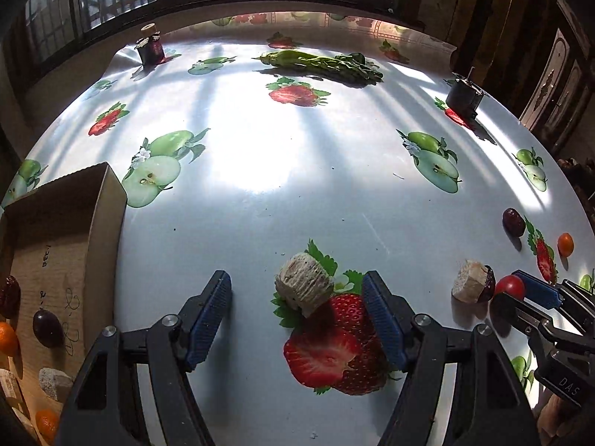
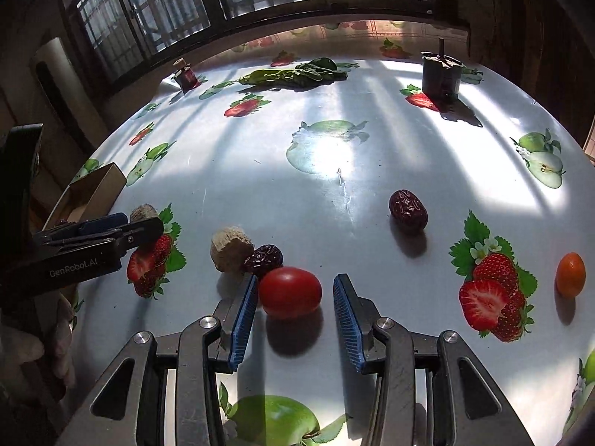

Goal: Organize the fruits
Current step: 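Grasp a beige cake with the left tool while the right tool grasps the red tomato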

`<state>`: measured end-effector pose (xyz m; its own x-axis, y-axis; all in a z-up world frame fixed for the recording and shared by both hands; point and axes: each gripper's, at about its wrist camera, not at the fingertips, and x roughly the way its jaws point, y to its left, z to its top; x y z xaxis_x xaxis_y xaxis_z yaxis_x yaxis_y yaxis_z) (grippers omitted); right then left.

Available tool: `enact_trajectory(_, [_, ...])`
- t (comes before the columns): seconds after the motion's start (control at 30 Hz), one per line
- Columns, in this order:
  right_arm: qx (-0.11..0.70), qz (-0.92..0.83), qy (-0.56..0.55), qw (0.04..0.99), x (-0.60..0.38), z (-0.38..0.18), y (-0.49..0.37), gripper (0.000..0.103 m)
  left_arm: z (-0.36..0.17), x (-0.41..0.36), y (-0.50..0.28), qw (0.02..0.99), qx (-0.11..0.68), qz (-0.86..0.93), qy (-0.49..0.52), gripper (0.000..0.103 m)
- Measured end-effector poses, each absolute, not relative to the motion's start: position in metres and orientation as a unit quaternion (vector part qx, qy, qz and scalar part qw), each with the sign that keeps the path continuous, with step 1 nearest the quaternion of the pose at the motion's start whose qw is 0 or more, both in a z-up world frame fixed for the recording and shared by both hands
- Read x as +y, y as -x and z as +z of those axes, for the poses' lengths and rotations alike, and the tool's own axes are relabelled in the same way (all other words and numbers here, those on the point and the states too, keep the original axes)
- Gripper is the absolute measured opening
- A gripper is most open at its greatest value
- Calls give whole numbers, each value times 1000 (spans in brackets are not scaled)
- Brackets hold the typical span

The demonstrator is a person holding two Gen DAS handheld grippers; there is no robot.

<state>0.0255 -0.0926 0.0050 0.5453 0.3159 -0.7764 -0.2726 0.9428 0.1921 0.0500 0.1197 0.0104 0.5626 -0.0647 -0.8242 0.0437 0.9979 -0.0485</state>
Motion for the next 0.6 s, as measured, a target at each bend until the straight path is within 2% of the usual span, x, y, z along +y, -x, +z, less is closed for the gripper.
enact_trajectory(0.03, [445,167,-20,880,-92,5,-25,45,10,118,-50,886,464,-26,3,61])
enact_trajectory(0.07, [443,165,-15,881,-92,5,-24,43,11,116,-49,889,458,-15,-9,46])
enact_trajectory(0.13, [440,165,-9,883,-89,5,-23,35,13,115,-47,889,457,-20,-12,29])
enact_trajectory(0.33, [427,159,12,890,-83,12,-12,35,29,122,-29,893,448,-33,1,29])
enact_trajectory(0.6, [384,178,37,905,-58,61,18,35,84,181,10,910,413,-24,30,29])
